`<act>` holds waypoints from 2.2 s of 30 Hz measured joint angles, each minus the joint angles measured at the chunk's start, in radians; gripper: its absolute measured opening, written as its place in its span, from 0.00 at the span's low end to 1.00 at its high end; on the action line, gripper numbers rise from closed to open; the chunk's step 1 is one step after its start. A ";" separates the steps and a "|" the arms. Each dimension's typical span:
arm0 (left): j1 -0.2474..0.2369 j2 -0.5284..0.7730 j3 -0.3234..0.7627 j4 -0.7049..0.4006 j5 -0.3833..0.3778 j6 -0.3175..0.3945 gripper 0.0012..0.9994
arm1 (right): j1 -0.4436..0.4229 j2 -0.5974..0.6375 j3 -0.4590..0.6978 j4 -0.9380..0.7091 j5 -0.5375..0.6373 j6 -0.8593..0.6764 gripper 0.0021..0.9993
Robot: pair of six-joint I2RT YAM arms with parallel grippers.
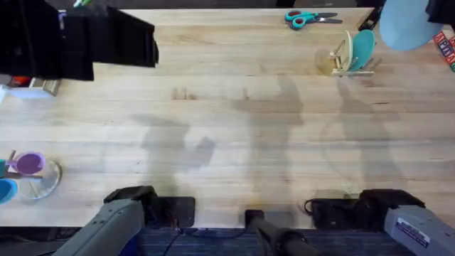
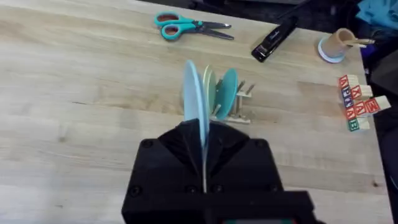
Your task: Pick up the plates from the table one by one and place each into a slot on the dish rack.
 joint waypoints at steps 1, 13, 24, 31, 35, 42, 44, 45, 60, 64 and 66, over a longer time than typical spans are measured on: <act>0.000 0.000 0.000 -0.010 0.000 0.000 0.99 | 0.000 0.000 0.000 -0.005 0.000 0.000 0.03; 0.000 0.000 0.003 -0.078 0.000 0.000 0.99 | -0.076 0.018 0.000 -0.059 0.030 0.001 0.03; 0.000 0.000 0.003 -0.078 0.000 0.000 0.99 | -0.210 0.141 0.000 -0.002 0.030 0.009 0.03; 0.000 0.000 0.003 -0.078 0.000 0.000 0.99 | -0.299 0.238 0.000 0.047 0.024 0.012 0.03; 0.000 0.000 0.003 -0.078 0.000 0.000 0.99 | -0.333 0.299 0.000 0.115 -0.032 0.015 0.03; 0.000 0.000 0.003 -0.078 0.000 0.000 0.99 | -0.343 0.359 0.000 0.137 -0.071 0.018 0.03; 0.000 0.000 0.003 -0.078 0.000 0.000 0.99 | -0.343 0.362 0.000 0.148 -0.075 0.023 0.03; 0.000 0.000 0.003 -0.078 0.000 0.000 0.99 | -0.343 0.362 0.000 0.154 -0.076 0.024 0.03; 0.000 0.000 0.003 -0.078 0.000 0.000 0.99 | -0.343 0.376 0.000 0.237 -0.083 0.027 0.03; 0.000 0.000 0.003 -0.078 0.000 0.000 0.99 | -0.343 0.404 0.000 0.250 -0.083 0.027 0.03; 0.000 0.000 0.003 -0.078 0.000 0.000 0.99 | -0.343 0.419 0.000 0.268 -0.083 0.026 0.03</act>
